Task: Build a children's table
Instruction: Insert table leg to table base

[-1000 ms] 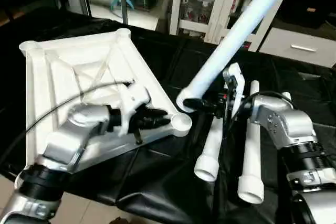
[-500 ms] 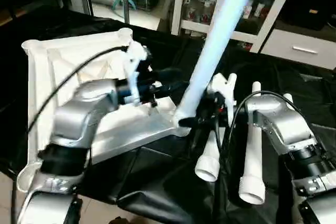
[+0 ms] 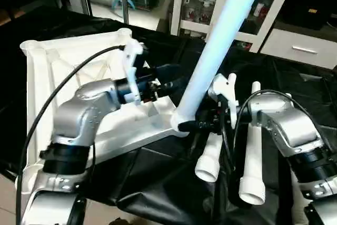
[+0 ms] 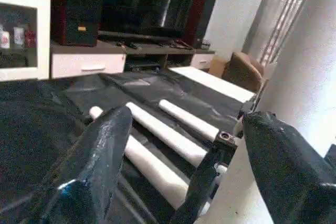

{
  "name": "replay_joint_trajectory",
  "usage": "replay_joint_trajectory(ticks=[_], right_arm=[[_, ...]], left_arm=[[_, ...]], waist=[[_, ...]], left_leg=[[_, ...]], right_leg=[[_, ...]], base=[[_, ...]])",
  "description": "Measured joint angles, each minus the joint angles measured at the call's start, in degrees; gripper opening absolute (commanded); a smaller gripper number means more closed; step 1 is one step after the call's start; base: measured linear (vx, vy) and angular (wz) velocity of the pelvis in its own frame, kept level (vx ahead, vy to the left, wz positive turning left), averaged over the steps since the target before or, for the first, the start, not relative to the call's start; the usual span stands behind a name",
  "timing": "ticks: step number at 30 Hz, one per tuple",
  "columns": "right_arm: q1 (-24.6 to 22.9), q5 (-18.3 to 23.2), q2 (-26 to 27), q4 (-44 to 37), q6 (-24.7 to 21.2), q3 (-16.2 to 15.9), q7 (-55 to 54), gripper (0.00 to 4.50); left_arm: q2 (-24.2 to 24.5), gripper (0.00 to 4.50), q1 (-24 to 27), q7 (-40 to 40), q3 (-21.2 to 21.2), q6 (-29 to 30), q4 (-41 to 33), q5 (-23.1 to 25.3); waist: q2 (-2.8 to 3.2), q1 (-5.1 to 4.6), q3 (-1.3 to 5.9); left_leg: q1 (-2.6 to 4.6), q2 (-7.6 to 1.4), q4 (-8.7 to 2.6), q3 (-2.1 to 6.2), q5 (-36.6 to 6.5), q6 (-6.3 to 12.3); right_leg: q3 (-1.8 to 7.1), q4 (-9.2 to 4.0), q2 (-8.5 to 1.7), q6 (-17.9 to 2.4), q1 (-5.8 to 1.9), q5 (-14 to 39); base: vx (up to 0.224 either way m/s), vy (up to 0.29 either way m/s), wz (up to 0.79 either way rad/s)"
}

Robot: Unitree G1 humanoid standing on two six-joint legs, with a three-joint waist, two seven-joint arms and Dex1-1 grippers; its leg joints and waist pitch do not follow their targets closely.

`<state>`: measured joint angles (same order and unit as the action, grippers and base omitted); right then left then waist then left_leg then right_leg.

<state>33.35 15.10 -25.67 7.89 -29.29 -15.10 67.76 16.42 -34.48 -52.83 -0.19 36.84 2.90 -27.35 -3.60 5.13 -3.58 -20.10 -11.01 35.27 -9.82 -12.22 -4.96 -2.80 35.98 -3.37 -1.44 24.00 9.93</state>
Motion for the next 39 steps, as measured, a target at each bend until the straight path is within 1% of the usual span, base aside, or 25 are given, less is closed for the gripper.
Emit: replay_joint_trajectory(ticks=[2, 5, 7, 9, 10, 13, 16, 18, 19, 23, 26, 29, 31, 34, 35, 36, 39], right_arm=[[0.00, 0.01, 0.21, -0.02, 0.05, -0.52, 0.03, 2.68], [0.00, 0.00, 0.21, -0.03, 0.06, -0.81, 0.21, 2.68], [0.01, 0.02, 0.20, -0.04, 0.07, -0.81, 0.22, 2.68], [0.01, 0.03, 0.10, -0.05, 0.08, -0.77, 0.22, 2.68], [0.01, -0.03, 0.02, 0.18, -0.06, -0.63, -0.12, 2.68], [0.11, -0.07, 0.33, 1.47, -0.18, -0.59, -1.29, 2.68], [0.11, -0.05, 0.28, 1.48, -0.04, -0.59, -1.15, 2.68], [0.10, -0.05, 0.21, 1.48, 0.04, -0.59, -1.10, 2.68], [0.10, -0.13, 0.11, 1.48, 0.08, -0.61, -1.08, 2.68], [0.09, -1.27, 0.34, 1.46, 0.10, -2.05, -1.10, 2.68], [0.05, -1.42, 1.13, 1.46, 0.01, -3.39, -1.48, 2.68], [0.03, -2.03, 1.23, 1.50, 0.01, -3.49, -2.26, 2.68], [0.03, -2.23, 1.25, 1.59, 0.02, -3.42, -2.69, 2.68], [0.03, -2.29, 1.40, 1.78, 0.03, -3.42, -2.92, 2.68], [0.03, -2.29, 1.44, 1.77, 0.08, -3.42, -2.96, 2.68], [0.04, -2.29, 1.47, 1.78, 0.15, -3.42, -3.01, 2.68], [0.04, -2.27, 1.59, 1.81, 0.52, -3.42, -3.33, 2.68]], left_arm=[[1.38, 4.07, 0.09, -1.67, 0.31, 1.29, -0.01, -1.12], [2.89, 4.15, 0.10, -2.78, 0.66, 2.99, -0.11, -2.58], [3.18, 4.45, 0.12, -3.26, 1.00, 3.78, -0.47, -3.10], [3.45, 4.48, 0.11, -4.19, 1.45, 4.52, -0.45, -3.66], [3.61, 4.49, 0.08, -6.03, 1.38, 4.75, -0.57, -4.79], [2.36, 4.50, -0.43, -9.51, -1.54, 5.71, -2.03, -7.49], [2.97, 4.50, -1.22, -10.58, -2.02, 7.40, -2.05, -9.13], [3.12, 4.50, -1.45, -10.63, -2.02, 7.81, -2.05, -9.22], [2.42, 4.50, -1.76, -10.50, -2.09, 7.66, -1.83, -8.97], [-1.35, 4.50, -4.89, -8.62, -3.12, 4.66, -1.36, -7.42], [-3.42, 4.50, -6.46, -6.31, -4.44, 2.09, -0.15, -5.78], [-4.80, 4.50, -6.42, -4.64, -5.10, 0.41, 0.90, -4.81], [-5.66, 4.22, -6.43, -3.63, -4.26, 0.40, 1.37, -4.82], [-5.87, 4.11, -6.44, -2.68, -3.87, 0.49, 2.04, -4.88], [-5.87, 3.87, -6.47, -2.49, -3.63, 0.54, 2.25, -4.91], [-5.86, 3.76, -6.54, -2.31, -3.37, 0.59, 2.49, -4.96], [-5.87, 3.57, -6.69, -1.67, -2.91, 0.60, 2.59, -5.14]], waist=[[0.00, 0.01, 0.00], [0.01, 0.11, 0.00], [0.01, 0.14, 0.00], [0.01, 0.08, 0.00], [0.01, 0.08, -0.01], [0.02, 0.35, -0.01], [0.05, 0.01, -0.01], [0.09, -0.17, -0.04], [0.08, -0.08, -0.04], [0.07, 0.33, -0.04], [0.07, 0.25, -0.04], [0.09, 0.09, -0.05], [0.09, -0.01, -0.05], [0.09, 0.04, -0.05], [0.09, 0.05, -0.05], [0.09, 0.05, -0.05], [0.09, 0.07, -0.05]], left_leg=[[0.00, 0.00, 0.00, 0.00, 0.00, 0.00], [-0.01, 0.00, 0.00, 0.01, -0.01, 0.00], [-0.02, 0.01, 0.00, 0.01, -0.01, 0.01], [-0.01, 0.01, 0.00, 0.01, 0.00, 0.00], [0.00, 0.01, 0.00, 0.01, 0.00, 0.00], [-0.01, 0.03, 0.00, 0.00, 0.00, 0.00], [0.02, 0.00, 0.00, -0.01, 0.01, -0.02], [-0.01, 0.00, 0.00, -0.01, 0.02, -0.04], [0.01, -0.01, 0.00, 0.00, 0.03, -0.05], [0.00, 0.02, 0.02, 0.00, 0.07, 0.02], [-0.01, 0.02, 0.02, 0.00, 0.06, 0.03], [-0.02, 0.01, 0.02, 0.01, 0.07, 0.03], [-0.04, 0.01, 0.02, 0.01, 0.07, 0.02], [-0.02, 0.00, 0.02, 0.01, 0.07, 0.02], [-0.01, 0.00, 0.02, 0.01, 0.07, 0.03], [0.00, 0.01, 0.02, 0.01, 0.07, 0.03], [-0.01, 0.01, 0.02, 0.01, 0.07, 0.03]], right_leg=[[0.00, 0.00, 0.00, 0.00, 0.00, 0.00], [-0.01, 0.00, 0.00, 0.00, 0.00, 0.00], [-0.01, -0.01, -0.01, -0.01, -0.01, 0.00], [-0.01, -0.01, -0.01, -0.01, -0.01, 0.00], [-0.01, -0.01, -0.01, -0.01, -0.02, 0.00], [0.00, -0.02, -0.03, -0.02, -0.02, -0.01], [0.00, 0.06, -0.01, -0.02, -0.02, -0.01], [0.00, 0.08, 0.00, -0.02, -0.03, -0.01], [0.00, 0.08, 0.01, -0.02, -0.03, -0.01], [0.00, 0.05, -0.03, -0.02, -0.04, -0.01], [0.00, 0.04, -0.03, -0.02, -0.06, -0.01], [-0.02, 0.06, -0.02, -0.02, -0.03, -0.01], [-0.02, 0.06, -0.02, -0.02, -0.04, -0.01], [-0.02, 0.06, -0.01, -0.02, -0.03, -0.01], [-0.02, 0.06, -0.01, -0.02, -0.03, -0.01], [-0.01, 0.06, -0.01, -0.02, -0.04, -0.01], [-0.02, 0.06, -0.01, -0.02, -0.04, -0.02]], base=[[0.000, 0.000, 0.00], [0.000, 0.000, 0.00], [0.000, 0.000, 0.00], [0.000, 0.000, 0.00], [0.000, 0.000, 0.00], [0.000, 0.000, 0.00], [0.000, 0.000, 0.00], [0.000, 0.000, 0.00], [0.000, 0.000, 0.00], [0.000, 0.000, 0.00], [0.000, 0.000, 0.00], [0.000, 0.000, 0.00], [0.000, 0.000, 0.00], [0.000, 0.000, 0.00], [0.000, 0.000, 0.00], [0.000, 0.000, 0.00], [0.000, 0.000, 0.00]])
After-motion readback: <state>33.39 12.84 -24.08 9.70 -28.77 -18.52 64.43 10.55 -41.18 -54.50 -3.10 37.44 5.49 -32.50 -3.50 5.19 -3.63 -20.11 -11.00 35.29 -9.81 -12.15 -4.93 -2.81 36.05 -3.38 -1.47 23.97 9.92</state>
